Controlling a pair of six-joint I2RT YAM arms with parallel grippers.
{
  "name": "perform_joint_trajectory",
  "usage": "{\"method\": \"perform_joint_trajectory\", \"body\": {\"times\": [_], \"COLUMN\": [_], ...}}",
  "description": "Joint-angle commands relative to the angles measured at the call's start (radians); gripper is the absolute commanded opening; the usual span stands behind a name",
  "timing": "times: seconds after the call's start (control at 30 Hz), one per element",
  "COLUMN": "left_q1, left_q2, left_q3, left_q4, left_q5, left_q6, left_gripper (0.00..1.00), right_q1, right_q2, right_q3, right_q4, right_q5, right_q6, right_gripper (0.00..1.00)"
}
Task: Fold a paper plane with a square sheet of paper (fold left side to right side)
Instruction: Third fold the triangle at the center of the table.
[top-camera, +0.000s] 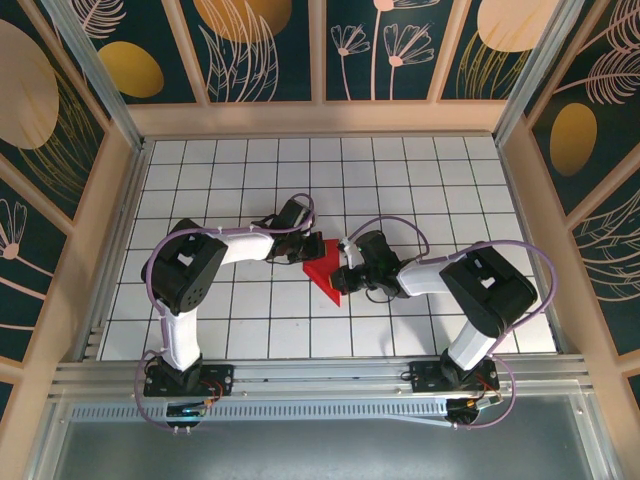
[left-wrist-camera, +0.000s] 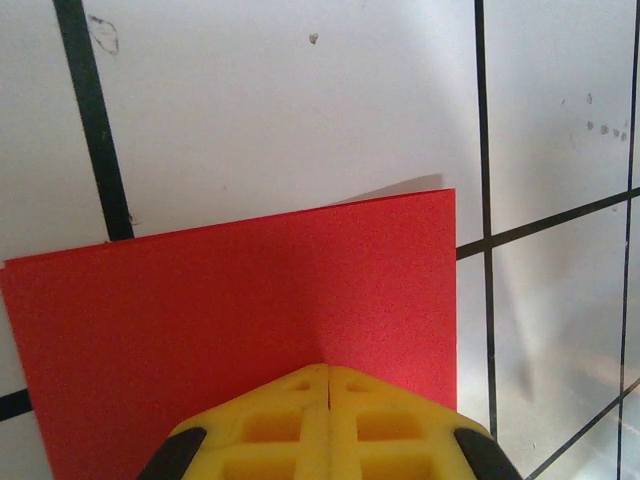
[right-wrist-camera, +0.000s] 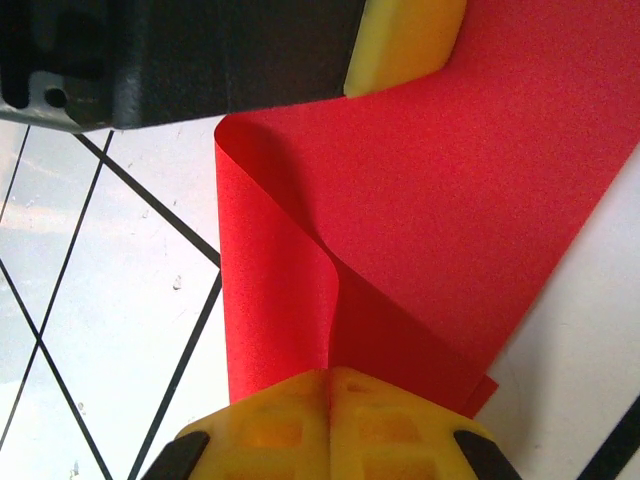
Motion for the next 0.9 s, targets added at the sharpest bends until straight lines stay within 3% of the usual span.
{"method": "perform_joint_trajectory", "body": {"times": [0.0,0.87], "left_q1": [-0.004,-0.004], "left_q2": [0.020,0.059], "left_q3": [0.021,0.010], "left_q4": [-0.065,-0.053], "left_q5": [-0.027,-0.028], "left_q6": [0.002,-0.001], "left_gripper": [0.00,0.00], "right_q1": [-0.003,-0.001], "right_q2": [0.028,-0.033], "right_q3": [0.015,0.034], "right_q4": [-0.048,-0.054], "right_q5": [0.048,0.024], "right_q6": [-0.003,-0.010], "right_gripper": [0.00,0.00]}}
